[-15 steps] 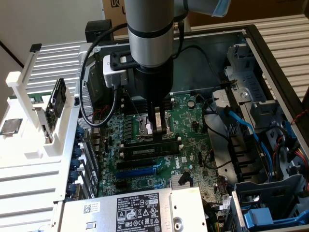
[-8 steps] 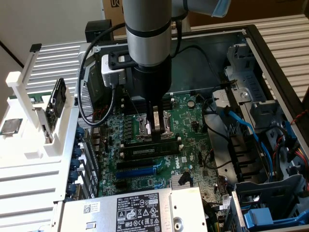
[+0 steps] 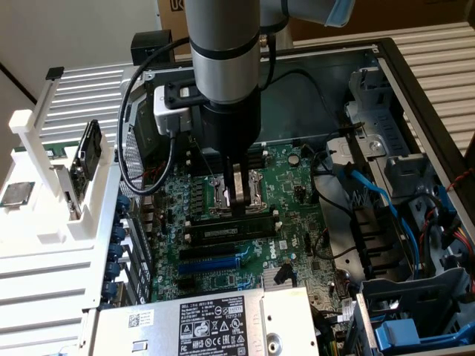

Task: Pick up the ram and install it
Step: 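Press down the ram until it locks into place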

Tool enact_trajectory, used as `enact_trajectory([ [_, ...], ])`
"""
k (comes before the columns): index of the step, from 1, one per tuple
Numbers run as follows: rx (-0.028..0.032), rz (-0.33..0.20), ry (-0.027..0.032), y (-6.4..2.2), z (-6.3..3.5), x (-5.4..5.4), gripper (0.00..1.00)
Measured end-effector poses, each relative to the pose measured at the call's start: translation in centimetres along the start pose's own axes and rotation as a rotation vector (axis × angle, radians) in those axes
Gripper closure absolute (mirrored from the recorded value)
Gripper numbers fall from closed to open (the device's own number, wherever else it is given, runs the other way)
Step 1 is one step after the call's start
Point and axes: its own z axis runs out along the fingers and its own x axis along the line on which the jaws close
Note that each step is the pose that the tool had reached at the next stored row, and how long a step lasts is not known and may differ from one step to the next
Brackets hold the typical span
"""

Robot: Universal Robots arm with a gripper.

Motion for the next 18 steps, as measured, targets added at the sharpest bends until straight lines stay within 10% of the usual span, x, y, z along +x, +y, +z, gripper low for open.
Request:
enact_trajectory([
  [18, 0.0021, 0.000, 0.0003, 0.55, 0.78, -0.27, 0.90],
])
